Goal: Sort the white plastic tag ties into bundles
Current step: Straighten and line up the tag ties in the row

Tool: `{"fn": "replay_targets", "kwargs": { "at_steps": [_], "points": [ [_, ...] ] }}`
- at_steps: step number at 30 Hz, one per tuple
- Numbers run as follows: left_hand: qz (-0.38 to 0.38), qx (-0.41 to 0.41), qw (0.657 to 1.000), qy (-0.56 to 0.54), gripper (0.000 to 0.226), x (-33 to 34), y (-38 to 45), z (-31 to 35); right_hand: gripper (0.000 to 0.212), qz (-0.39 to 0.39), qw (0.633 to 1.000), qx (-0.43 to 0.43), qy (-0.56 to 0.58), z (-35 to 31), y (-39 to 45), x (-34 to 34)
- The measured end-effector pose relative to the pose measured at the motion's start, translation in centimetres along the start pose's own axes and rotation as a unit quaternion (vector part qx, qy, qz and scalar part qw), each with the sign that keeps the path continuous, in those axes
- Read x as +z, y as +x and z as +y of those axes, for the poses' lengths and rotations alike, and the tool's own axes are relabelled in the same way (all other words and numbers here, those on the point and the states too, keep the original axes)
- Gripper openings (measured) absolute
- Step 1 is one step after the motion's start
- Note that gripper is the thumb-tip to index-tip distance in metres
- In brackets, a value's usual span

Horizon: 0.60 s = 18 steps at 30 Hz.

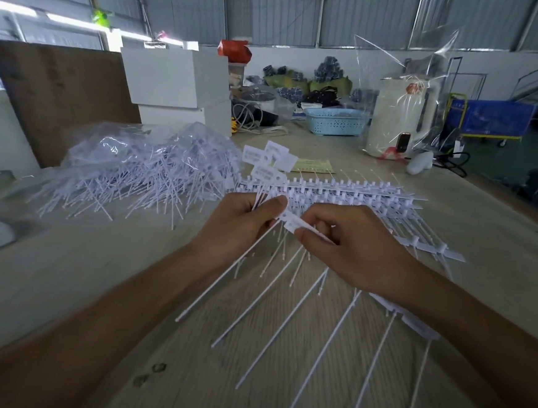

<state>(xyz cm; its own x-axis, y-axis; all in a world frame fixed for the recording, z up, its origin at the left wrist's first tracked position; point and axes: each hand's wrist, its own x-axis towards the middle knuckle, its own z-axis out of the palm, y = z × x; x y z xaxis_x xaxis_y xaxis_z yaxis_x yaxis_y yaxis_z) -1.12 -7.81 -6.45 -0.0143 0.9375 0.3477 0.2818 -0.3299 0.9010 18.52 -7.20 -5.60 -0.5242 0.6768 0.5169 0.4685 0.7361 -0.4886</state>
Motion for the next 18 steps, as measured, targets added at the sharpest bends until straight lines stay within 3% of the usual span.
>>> {"fn": "replay_targets", "kwargs": {
  "at_steps": [8,11,15,18],
  "points": [
    [-0.016,-0.026,1.000,-0.005,0.049,-0.2,0.1,0.0,0.023,-0.009,0.968,-0.076,-0.239,-1.3,-0.4,-0.1],
    [-0.012,-0.047,0.999,-0.015,0.053,0.0,0.0,0.1,0.014,-0.017,0.946,-0.100,-0.307,-1.8,-0.8,-0.1],
    [-0.009,-0.039,0.999,0.002,0.051,0.0,-0.1,0.1,0.018,-0.012,0.959,-0.063,-0.276,-1.6,-0.4,0.0],
    [-0.058,-0.045,0.997,-0.010,0.047,-0.1,-0.4,0.4,0.020,0.026,0.961,-0.051,-0.271,-0.7,0.0,-0.5]
  ]
}}
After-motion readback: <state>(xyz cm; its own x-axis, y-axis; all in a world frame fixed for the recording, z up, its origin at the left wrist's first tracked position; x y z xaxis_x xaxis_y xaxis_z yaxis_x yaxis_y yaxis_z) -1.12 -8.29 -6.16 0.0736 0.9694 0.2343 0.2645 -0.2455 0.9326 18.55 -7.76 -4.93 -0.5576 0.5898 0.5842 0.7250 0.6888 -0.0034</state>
